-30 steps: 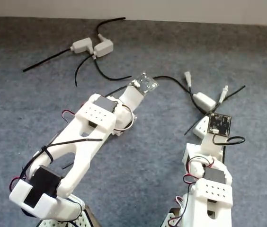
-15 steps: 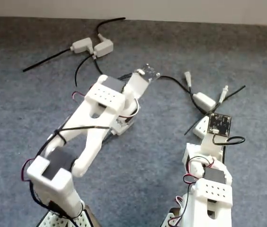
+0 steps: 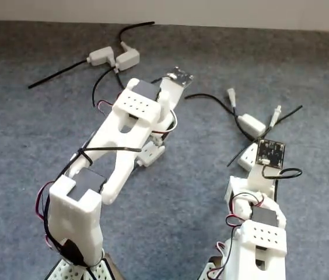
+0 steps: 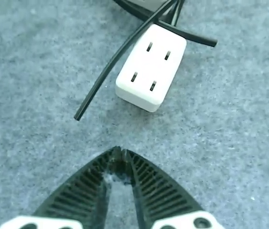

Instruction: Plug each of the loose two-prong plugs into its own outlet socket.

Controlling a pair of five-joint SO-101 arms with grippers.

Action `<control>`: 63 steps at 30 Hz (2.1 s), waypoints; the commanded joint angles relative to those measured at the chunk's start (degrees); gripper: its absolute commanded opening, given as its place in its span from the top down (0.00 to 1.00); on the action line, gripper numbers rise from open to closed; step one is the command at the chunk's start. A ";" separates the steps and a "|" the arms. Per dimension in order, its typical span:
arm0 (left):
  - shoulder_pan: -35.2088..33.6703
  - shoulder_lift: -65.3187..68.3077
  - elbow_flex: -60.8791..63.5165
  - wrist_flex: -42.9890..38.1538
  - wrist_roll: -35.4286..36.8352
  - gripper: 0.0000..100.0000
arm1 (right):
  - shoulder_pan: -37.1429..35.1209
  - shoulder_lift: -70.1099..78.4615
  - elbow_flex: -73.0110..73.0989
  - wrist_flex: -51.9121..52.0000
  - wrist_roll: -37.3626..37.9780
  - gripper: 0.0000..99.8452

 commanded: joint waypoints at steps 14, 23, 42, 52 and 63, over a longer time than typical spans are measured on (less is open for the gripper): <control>-0.31 -9.45 5.85 0.53 -2.37 0.99 | 0.57 -0.57 -0.31 -1.10 -0.44 0.99; -0.75 -5.93 6.11 -0.70 -2.37 0.99 | 0.57 -0.57 -0.31 -1.10 -0.44 0.99; -0.75 -5.76 5.85 -1.67 -2.37 0.99 | 0.57 -0.57 -0.31 -1.10 -0.44 0.99; 2.51 -5.76 5.76 -1.93 -2.37 0.99 | 0.57 -0.57 -0.31 -1.10 -0.44 0.99; 0.57 -5.23 5.67 -3.25 -2.37 0.99 | 0.57 -0.57 -0.31 -1.10 -0.44 0.99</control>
